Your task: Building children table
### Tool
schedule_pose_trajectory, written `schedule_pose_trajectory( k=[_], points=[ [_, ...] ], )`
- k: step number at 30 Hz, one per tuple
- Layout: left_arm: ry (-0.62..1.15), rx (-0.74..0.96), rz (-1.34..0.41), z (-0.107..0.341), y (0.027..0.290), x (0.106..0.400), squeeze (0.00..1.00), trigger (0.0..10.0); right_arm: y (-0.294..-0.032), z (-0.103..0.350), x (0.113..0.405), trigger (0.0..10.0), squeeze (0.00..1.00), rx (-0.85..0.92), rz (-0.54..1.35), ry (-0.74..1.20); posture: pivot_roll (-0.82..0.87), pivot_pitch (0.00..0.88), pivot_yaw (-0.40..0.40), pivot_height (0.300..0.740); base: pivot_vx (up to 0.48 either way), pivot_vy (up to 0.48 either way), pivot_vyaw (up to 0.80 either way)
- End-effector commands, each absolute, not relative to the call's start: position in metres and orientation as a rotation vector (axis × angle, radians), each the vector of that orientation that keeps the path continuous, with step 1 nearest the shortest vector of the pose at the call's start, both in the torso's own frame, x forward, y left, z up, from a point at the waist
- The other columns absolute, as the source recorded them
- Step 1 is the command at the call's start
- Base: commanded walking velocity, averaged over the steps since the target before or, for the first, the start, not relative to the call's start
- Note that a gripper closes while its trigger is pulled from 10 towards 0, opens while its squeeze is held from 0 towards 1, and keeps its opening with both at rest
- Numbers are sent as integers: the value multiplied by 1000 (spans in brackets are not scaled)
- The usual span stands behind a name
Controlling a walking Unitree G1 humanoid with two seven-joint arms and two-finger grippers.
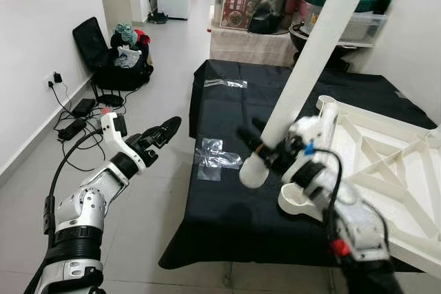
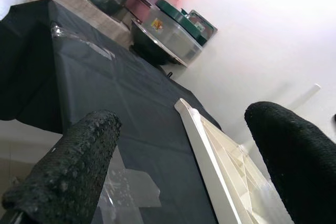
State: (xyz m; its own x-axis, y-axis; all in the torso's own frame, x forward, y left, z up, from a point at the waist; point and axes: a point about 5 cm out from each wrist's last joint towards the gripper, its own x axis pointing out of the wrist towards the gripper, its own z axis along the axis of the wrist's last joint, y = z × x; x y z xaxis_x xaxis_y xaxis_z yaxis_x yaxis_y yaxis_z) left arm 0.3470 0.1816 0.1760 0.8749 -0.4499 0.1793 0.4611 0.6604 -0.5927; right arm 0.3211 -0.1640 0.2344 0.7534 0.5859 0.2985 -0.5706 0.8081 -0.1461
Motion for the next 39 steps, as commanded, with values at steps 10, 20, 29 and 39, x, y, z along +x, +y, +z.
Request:
schedule_pose_trajectory(
  k=[10, 20, 29, 39],
  points=[
    [-3, -666, -521, 175, 182, 346, 0, 10000, -195, 206, 317, 10000, 0, -156, 788, -167, 65, 0, -81, 740, 0, 0, 0],
    [-5, -662, -518, 177, 184, 345, 0, 10000, -216, 189, 321, 10000, 0, -138, 771, -72, 70, 0, -79, 740, 0, 0, 0],
    [-6, -662, -523, 178, 183, 346, 0, 10000, -249, 179, 327, 10000, 0, -161, 605, -68, 68, 0, -73, 740, 0, 0, 0],
    [-2, -662, -527, 177, 182, 346, 0, 10000, -252, 184, 326, 10000, 0, -169, 599, -94, 62, 0, -70, 740, 0, 0, 0]
  ],
)
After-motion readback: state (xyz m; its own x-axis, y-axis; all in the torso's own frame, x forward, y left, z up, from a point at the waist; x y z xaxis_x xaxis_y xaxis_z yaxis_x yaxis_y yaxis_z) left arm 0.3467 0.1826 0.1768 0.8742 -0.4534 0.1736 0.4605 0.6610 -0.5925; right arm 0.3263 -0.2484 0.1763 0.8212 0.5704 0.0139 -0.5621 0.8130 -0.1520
